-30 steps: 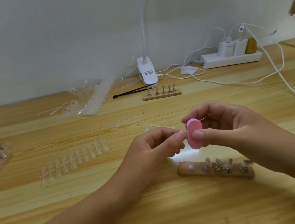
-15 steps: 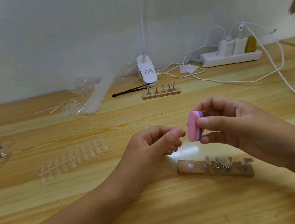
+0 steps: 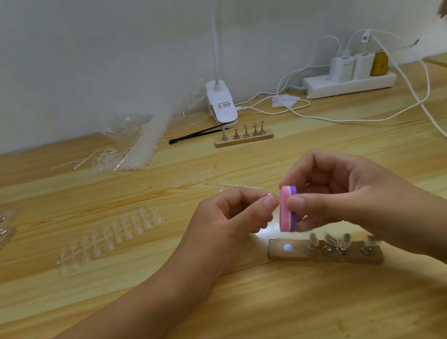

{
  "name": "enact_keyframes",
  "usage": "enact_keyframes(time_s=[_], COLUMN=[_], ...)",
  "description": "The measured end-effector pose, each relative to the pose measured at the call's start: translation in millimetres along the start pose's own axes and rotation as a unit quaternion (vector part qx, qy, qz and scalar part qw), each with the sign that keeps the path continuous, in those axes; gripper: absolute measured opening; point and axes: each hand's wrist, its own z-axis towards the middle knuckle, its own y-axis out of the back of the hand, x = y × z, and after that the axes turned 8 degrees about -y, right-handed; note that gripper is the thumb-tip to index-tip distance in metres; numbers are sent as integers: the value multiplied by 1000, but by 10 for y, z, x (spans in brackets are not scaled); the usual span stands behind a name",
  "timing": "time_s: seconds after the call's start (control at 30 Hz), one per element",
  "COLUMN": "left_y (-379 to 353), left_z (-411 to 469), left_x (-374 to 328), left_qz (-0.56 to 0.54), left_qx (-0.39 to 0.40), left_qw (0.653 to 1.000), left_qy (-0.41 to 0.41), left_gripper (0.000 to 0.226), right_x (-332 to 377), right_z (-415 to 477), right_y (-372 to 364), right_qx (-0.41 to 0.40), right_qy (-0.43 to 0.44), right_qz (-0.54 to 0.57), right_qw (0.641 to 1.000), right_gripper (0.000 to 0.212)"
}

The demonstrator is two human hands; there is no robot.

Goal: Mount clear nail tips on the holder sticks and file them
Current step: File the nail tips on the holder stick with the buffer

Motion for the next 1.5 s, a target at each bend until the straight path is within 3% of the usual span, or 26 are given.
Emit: enact_keyframes(time_s=[0.1,0.2,0.33,0.47,0.6,0.83,0.97,1.13,1.23,1.4,1.5], left_y=[2,-1,1,-5,-5,-15,-26,-18,-13,1,-9], left_z=[-3,-6,-4,-12,-6,-22,-42,-30,-22,-22,-31], left_x=[0,-3,-9,-11,-8,-11,-2,-13,-11,-10,-31], left_qz=[-1,7,2,9,-6,18,28,28,16,9,11], left_qx=[0,2,0,0,-5,13,19,9,1,4,19], left_qw=[1000,1000,1000,1000,1000,1000,999,1000,1000,1000,1000], left_qy=[4,1,3,0,-2,-10,-11,-7,-9,-9,-12], left_gripper=[20,19,13,16,16,20,28,24,20,27,21], right_x=[16,35,39,40,17,24,57,38,48,25,39], right_z=[3,-10,-12,-20,-4,11,2,5,-4,3,-9], right_y=[9,2,-7,-27,-4,66,132,144,141,130,139], right_qx=[-43,-10,-45,6,-43,-22,34,7,31,9,47], right_qy=[14,3,12,-17,10,29,5,26,19,30,17], right_qz=[20,0,16,-16,1,-36,-76,-51,-61,-42,-56], right_qw=[999,1000,999,1000,999,999,996,998,997,999,997], right_gripper=[36,34,39,39,34,22,20,25,22,24,20])
